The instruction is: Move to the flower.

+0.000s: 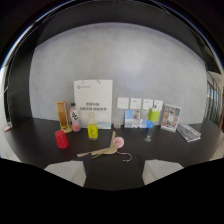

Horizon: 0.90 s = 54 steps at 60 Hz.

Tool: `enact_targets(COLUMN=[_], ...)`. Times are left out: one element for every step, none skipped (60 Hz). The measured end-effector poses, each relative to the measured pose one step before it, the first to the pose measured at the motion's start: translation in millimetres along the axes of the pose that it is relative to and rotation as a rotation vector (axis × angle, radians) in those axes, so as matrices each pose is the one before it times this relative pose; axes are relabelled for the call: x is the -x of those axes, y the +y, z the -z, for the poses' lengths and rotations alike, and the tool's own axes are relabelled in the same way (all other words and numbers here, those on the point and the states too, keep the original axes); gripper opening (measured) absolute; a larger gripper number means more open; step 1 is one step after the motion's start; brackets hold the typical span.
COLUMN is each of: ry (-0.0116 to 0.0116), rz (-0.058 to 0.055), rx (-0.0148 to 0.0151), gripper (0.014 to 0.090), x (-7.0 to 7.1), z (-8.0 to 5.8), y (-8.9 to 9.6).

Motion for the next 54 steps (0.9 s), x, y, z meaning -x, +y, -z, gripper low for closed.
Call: enact_targets(ry=[-0.00002, -0.00038, -0.00055, -0.00067, -0.00028, 0.00009, 0.00052, 0.00236, 0.00015, 0.00022, 0.00034, 0.00064, 0.00080, 0.00129, 0.00143, 0.00133, 0.00141, 0.00139, 0.00211, 0.00180, 0.00141, 0.00117, 0.00121, 0.00175, 0.00147, 0.00136, 0.00171, 0.00156, 0.00145, 0.00095, 0.00120, 0.00101, 0.00091, 0.00016, -0.00065, -0.00094, -0.00100, -0.00096, -0.00080, -0.00083, -0.00086, -0.00146, -0.00144, -0.00149, -0.00117, -0.00130, -0.00154, -0.00283, -0.00377, -0.00383, -0.00350, -0.00412, -0.00363, -0.00338], rz=[0.0004, 0.0002, 0.0008, 0.0006, 0.0004, 0.0000, -0.0003, 0.0002, 0.0002, 0.0001, 0.0002, -0.0001, 0.0004, 0.0001, 0.0005, 0.0007, 0.0006, 0.0004, 0.0002, 0.0005, 0.0006, 0.0007, 0.0002, 0.0002, 0.0001, 0.0002, -0.0001, 0.0003, 0.0003, 0.0003, 0.0006, 0.0004, 0.0002, 0.0001, -0.0001, 0.0002, 0.0001, 0.0003, 0.0002, 0.0004, 0.0007, 0.0007, 0.0001, -0.0002, 0.0001, 0.0006, 0.0008, 0.0008, 0.0005, 0.0002, -0.0002, -0.0004, -0.0007, -0.0009], rx=[0.00092, 0.00087, 0.00094, 0.00091, 0.00092, 0.00082, 0.00107, -0.00151, 0.00105, 0.00119, 0.00137, 0.00179, 0.00258, 0.00257, 0.00306, 0.00331, 0.00365, 0.00370, 0.00452, 0.00459, 0.00428, 0.00450, 0.00422, 0.00405, 0.00380, 0.00307, 0.00262, 0.00210, 0.00220, 0.00215, 0.00193, 0.00213, 0.00144, 0.00124, 0.00126, 0.00171, 0.00180, 0.00119, 0.00148, 0.00190, 0.00185, 0.00172, 0.00087, 0.00078, 0.00104, 0.00207, 0.00251, 0.00231, 0.00186, 0.00178, 0.00249, 0.00270, 0.00358, 0.00466], gripper=[0.0858, 0.0858, 0.0858, 0.0858, 0.0858, 0.0859, 0.0860, 0.0860, 0.0859, 0.0858, 0.0858, 0.0858, 0.0856, 0.0856, 0.0856, 0.0856, 0.0855, 0.0855, 0.0854, 0.0856, 0.0857, 0.0854, 0.0854, 0.0854, 0.0855, 0.0854, 0.0855, 0.0855, 0.0857, 0.0856, 0.0857, 0.0857, 0.0855, 0.0858, 0.0857, 0.0858, 0.0855, 0.0854, 0.0856, 0.0853, 0.0853, 0.0855, 0.0855, 0.0856, 0.0857, 0.0853, 0.0856, 0.0854, 0.0855, 0.0854, 0.0853, 0.0855, 0.0854, 0.0856], x=[0.28, 0.57, 0.44, 0.64, 0.64, 0.50, 0.83, 1.22, 0.88, 0.70, 0.57, 0.54, 0.29, 0.07, 0.25, 0.19, -0.06, -0.07, -0.31, -0.28, -0.31, -0.27, -0.16, -0.41, -0.27, -0.47, -0.47, -0.31, -0.26, -0.64, -0.44, -0.36, -0.26, -0.11, 0.11, -0.03, 0.05, -0.14, -0.45, -0.25, -0.36, -0.11, 0.18, -0.04, -0.33, -0.27, -0.05, 0.05, 0.35, 0.02, 0.08, 0.23, 0.00, -0.57], z=[0.22, 0.56, 0.72, 1.04, 1.20, 1.34, 1.54, -1.03, 1.69, 1.34, 1.02, 0.93, 0.82, 0.46, 0.45, 0.35, 0.31, 0.12, -0.16, -0.59, -0.48, -0.79, -0.89, -1.22, -1.30, -1.23, -1.44, -1.83, -1.70, -1.71, -1.85, -2.29, -1.92, -2.29, -2.42, -2.78, -2.87, -3.06, -3.17, -3.60, -3.80, -3.92, -4.11, -4.28, -4.57, -4.99, -5.21, -5.50, -5.49, -5.77, -6.20, -6.59, -6.78, -7.08], y=[0.36, 0.33, 0.40, 0.23, 0.43, 0.45, 0.95, 1.72, 0.82, 1.11, 1.32, 1.31, 1.32, 1.52, 1.52, 1.64, 1.44, 1.54, 1.58, 1.33, 1.66, 1.43, 1.52, 1.61, 1.46, 0.96, 0.77, 1.17, 1.01, 0.48, 0.65, -0.15, 0.40, 0.04, 0.07, -0.09, -0.28, -0.29, -0.26, -0.50, -0.20, -0.63, -0.63, -0.77, -0.76, -0.69, -0.42, -0.58, -0.47, -0.31, -0.43, -0.24, 0.00, 0.30])
